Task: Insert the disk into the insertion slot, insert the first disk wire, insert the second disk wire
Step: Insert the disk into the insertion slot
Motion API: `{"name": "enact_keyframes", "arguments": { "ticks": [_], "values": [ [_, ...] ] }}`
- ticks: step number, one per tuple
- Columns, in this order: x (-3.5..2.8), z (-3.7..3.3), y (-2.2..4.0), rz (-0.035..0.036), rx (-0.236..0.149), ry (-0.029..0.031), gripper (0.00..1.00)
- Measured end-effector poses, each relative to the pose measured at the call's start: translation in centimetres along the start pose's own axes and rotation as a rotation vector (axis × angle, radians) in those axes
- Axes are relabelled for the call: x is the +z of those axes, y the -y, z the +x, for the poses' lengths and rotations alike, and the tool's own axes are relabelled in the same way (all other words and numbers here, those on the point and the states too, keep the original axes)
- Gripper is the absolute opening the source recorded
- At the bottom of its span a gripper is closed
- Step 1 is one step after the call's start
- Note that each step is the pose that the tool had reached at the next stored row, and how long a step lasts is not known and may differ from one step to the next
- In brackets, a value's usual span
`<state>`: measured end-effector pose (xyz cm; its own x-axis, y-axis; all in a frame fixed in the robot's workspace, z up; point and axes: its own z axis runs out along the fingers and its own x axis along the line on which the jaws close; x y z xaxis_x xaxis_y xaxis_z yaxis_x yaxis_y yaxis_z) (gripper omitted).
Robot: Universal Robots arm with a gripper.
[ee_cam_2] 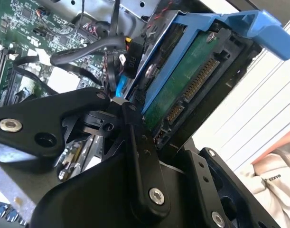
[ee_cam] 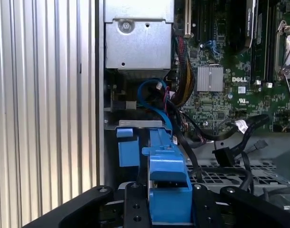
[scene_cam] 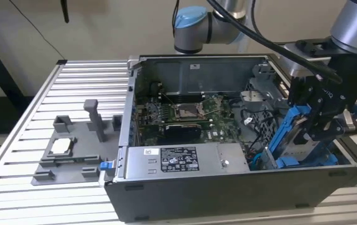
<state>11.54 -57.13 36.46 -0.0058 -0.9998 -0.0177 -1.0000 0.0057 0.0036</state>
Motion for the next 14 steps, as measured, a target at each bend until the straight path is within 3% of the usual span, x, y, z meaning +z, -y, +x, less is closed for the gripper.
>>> {"name": "enact_keyframes", "arguments": {
  "ticks": [4, 7, 8, 9, 14],
  "values": [
    [0.17, -0.01, 0.0, 0.0, 0.0, 0.0005, 0.32],
    [0.06, 0.0, 0.0, 0.0, 0.0, 0.0004, 0.4],
    [-0.15, 0.0, 0.0, 0.0, 0.0, 0.0004, 0.4],
    [-0.38, -0.01, 0.0, 0.0, 0.0, 0.0004, 0.47],
    [-1.57, -0.16, -0.02, 0.0017, 0.0, 0.0003, 0.47]
  ]
}}
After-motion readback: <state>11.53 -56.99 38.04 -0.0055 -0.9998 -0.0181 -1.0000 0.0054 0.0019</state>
